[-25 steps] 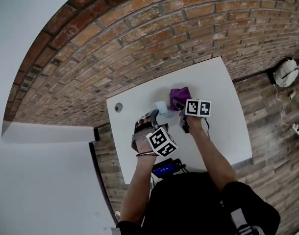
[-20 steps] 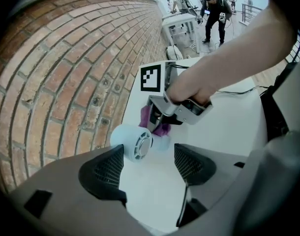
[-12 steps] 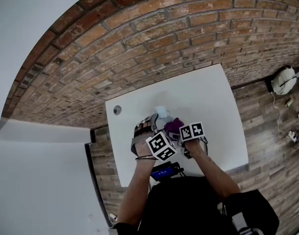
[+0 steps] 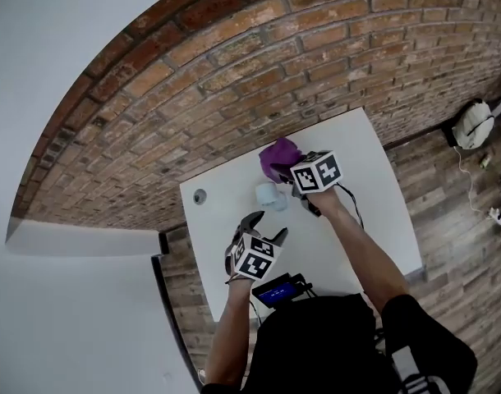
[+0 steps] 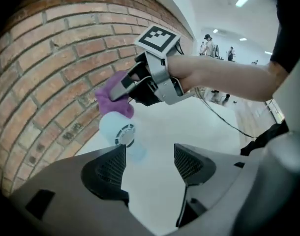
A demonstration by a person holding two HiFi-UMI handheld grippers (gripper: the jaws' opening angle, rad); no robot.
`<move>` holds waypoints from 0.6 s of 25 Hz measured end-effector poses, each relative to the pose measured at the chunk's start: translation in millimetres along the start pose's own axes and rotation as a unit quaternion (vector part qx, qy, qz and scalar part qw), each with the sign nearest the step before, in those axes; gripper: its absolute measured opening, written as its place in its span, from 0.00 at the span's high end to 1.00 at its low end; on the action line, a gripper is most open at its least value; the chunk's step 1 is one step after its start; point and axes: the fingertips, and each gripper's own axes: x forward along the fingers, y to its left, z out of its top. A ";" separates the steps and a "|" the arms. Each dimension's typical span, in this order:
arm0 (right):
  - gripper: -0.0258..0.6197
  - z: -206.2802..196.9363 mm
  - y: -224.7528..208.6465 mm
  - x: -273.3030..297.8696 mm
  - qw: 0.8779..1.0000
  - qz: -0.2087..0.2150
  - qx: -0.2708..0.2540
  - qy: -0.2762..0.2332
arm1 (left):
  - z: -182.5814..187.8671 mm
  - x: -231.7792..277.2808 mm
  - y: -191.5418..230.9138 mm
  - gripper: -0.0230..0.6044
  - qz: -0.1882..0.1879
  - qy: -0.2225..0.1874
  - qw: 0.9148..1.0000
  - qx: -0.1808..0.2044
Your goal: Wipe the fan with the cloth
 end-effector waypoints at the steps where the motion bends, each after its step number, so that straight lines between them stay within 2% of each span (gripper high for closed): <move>1: 0.85 -2.5 7.6 9.2 0.999 0.018 -0.022 0.027 | -1.1 3.9 -1.7 0.45 -0.008 -0.003 1.000 -0.015; 4: 0.85 -23.4 19.7 21.5 0.993 0.045 -0.051 0.091 | 0.7 11.3 5.5 0.45 -0.004 -0.013 0.999 -0.043; 10: 0.85 -59.7 30.5 -3.4 0.995 0.038 0.024 0.094 | -8.3 7.6 32.2 0.45 0.002 0.005 0.999 -0.042; 13: 0.85 -83.9 35.9 -18.7 0.995 0.017 0.093 0.045 | -11.0 6.7 37.2 0.45 0.003 0.016 0.999 -0.029; 15: 0.85 -97.8 24.2 -32.2 0.986 -0.008 0.168 0.002 | -9.2 1.1 39.5 0.45 0.015 0.024 1.000 -0.008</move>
